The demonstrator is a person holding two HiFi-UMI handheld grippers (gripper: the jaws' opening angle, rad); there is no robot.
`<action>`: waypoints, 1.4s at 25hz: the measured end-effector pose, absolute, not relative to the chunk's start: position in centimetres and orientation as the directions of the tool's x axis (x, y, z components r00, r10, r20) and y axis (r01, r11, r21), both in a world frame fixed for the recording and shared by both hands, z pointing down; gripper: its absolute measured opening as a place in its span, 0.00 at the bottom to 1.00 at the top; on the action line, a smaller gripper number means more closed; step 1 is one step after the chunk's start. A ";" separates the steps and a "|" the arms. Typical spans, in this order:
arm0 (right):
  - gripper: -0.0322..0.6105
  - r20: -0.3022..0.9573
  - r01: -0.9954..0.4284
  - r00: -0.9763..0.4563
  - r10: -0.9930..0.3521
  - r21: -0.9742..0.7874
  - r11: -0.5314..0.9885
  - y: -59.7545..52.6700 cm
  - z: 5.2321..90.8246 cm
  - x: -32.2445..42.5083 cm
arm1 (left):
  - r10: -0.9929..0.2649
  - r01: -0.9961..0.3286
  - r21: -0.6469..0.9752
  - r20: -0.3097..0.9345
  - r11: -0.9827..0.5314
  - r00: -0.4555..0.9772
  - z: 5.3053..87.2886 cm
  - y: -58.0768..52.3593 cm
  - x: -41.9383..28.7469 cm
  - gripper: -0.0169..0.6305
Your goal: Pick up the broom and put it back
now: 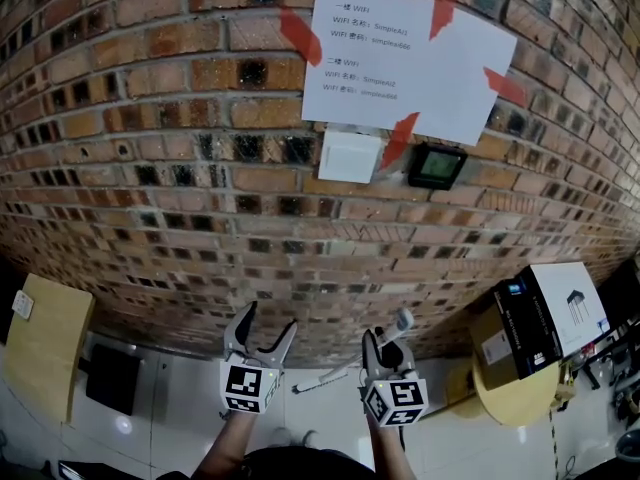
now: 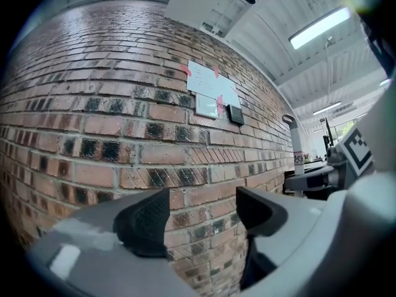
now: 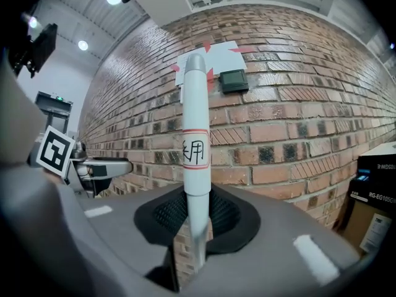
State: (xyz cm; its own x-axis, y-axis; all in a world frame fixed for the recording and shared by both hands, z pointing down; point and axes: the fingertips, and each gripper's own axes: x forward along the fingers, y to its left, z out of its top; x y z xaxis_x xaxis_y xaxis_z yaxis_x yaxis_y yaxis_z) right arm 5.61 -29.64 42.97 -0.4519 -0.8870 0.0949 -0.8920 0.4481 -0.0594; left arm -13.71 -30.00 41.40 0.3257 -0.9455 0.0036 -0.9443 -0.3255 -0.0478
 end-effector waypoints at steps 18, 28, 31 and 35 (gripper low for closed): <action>0.17 0.182 -0.959 -0.280 -0.943 -0.094 0.267 -27.7 46.9 14.9 | -0.820 -0.818 -0.068 0.095 -0.571 0.564 43.7 -31.1 -1.9 0.57; 0.17 0.321 -0.973 -0.227 -0.919 -0.109 0.202 -26.6 54.6 19.2 | -0.707 -0.715 -0.053 0.223 -0.697 0.672 49.2 -31.5 5.6 0.57; 0.17 0.390 -0.976 -0.216 -0.895 -0.106 0.189 -26.3 58.1 20.2 | -0.668 -0.683 -0.048 0.267 -0.729 0.694 51.4 -31.5 7.3 0.57; 0.18 0.450 -0.970 -0.243 -0.860 -0.138 0.201 -26.7 63.2 20.8 | -0.631 -0.659 -0.029 0.322 -0.751 0.705 54.2 -31.6 8.4 0.57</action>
